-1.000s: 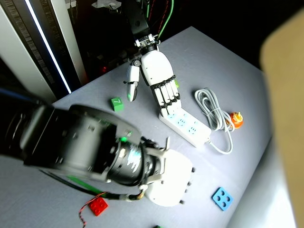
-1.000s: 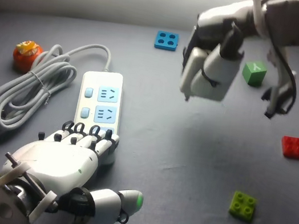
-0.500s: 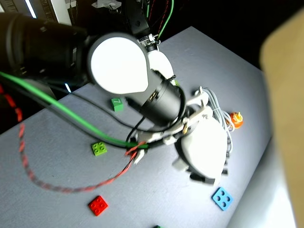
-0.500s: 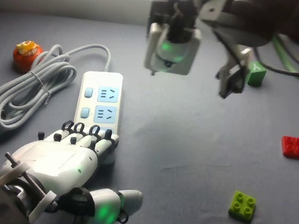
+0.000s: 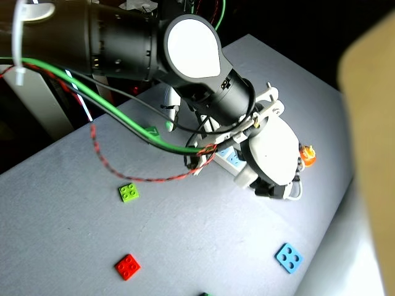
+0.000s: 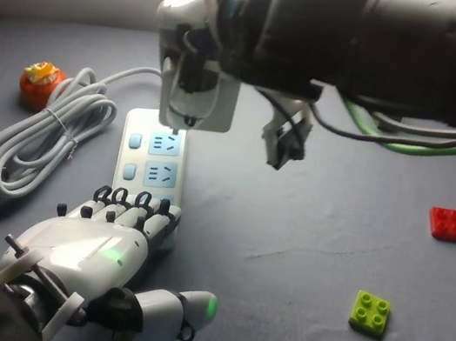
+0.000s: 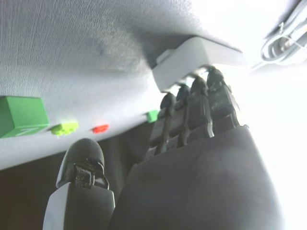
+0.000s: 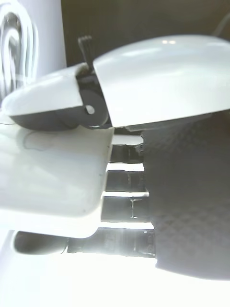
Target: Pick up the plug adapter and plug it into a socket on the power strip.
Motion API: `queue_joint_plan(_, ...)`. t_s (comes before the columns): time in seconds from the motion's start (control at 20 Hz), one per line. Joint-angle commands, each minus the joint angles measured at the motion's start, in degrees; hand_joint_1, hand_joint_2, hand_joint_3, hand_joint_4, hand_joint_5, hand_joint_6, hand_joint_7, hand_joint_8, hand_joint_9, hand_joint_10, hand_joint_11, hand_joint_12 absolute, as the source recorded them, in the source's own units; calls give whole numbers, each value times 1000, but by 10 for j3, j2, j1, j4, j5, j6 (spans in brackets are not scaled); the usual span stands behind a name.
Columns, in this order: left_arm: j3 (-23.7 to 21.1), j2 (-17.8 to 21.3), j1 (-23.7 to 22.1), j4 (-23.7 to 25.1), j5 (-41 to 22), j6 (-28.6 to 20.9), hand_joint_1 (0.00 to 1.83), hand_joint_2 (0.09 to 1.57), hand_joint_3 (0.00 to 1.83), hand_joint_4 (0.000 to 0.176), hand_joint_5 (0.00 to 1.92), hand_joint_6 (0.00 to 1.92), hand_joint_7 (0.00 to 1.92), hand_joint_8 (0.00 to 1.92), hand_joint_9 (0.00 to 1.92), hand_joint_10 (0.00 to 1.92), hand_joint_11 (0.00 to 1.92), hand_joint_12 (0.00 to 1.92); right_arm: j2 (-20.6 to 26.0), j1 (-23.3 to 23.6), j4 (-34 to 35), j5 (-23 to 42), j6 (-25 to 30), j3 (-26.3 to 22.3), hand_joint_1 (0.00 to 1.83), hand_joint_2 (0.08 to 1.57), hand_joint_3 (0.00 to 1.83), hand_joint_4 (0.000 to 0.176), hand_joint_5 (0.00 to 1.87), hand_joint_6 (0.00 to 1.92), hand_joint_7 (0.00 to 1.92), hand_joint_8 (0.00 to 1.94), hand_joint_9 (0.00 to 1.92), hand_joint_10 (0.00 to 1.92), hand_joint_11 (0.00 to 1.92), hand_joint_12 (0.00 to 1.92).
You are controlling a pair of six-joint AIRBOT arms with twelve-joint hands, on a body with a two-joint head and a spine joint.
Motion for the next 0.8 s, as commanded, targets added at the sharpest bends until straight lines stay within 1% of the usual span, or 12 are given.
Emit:
queue_joint_plan(0.0,-2,-1,3,3,-7,-3,0,1238,0,0,36,0,50,0,31,2,3,10,-1,9,-33,21,6,3,1207,1130,0,28,918,1087,997,972,1057,349,589,1311)
queue_joint_plan(0.05,-3,-1,3,3,-7,-3,0,1238,0,0,27,0,39,0,23,0,0,1,-8,7,-39,18,9,6,1202,1138,2,28,904,1105,972,1014,1035,357,561,1338)
queue_joint_plan(0.15,-4,-1,4,3,-7,-3,0,1239,0,0,35,4,46,4,31,4,9,4,-28,1,-62,11,11,25,1211,1122,0,29,942,1041,1007,963,1048,375,594,1309)
queue_joint_plan(0.2,-4,-1,4,3,-7,-3,0,1244,2,0,51,9,64,10,47,10,30,14,-36,-1,-62,10,10,35,1213,1120,0,28,941,1044,1017,944,1051,377,600,1304)
queue_joint_plan(0.35,-6,-1,5,3,-7,-3,0,1242,0,0,42,3,56,4,47,8,29,16,-49,-5,-62,12,11,51,1217,1108,0,33,976,993,1029,923,1064,374,618,1286)
queue_joint_plan(0.45,-7,-1,6,2,-7,-3,0,1237,0,0,44,3,52,2,44,5,20,14,-57,-9,-62,11,11,60,1220,1104,0,28,975,995,1047,896,1069,369,617,1278)
queue_joint_plan(0.55,-6,-1,5,2,-7,-4,0,1241,0,0,29,0,43,0,36,2,14,13,-65,-12,-62,16,11,71,1221,1103,0,30,986,972,1040,911,1065,365,612,1276)
queue_joint_plan(0.7,-6,-1,5,2,-7,-4,0,1233,0,0,45,12,41,6,32,4,19,18,-69,-16,-65,18,11,73,1214,1116,0,29,952,1026,1016,952,1055,366,600,1286)
queue_joint_plan(0.75,-6,-1,5,2,-7,-4,0,1237,0,0,50,13,51,9,40,7,23,21,-69,-17,-66,18,11,74,1212,1121,1,25,932,1056,1014,956,1051,369,607,1283)
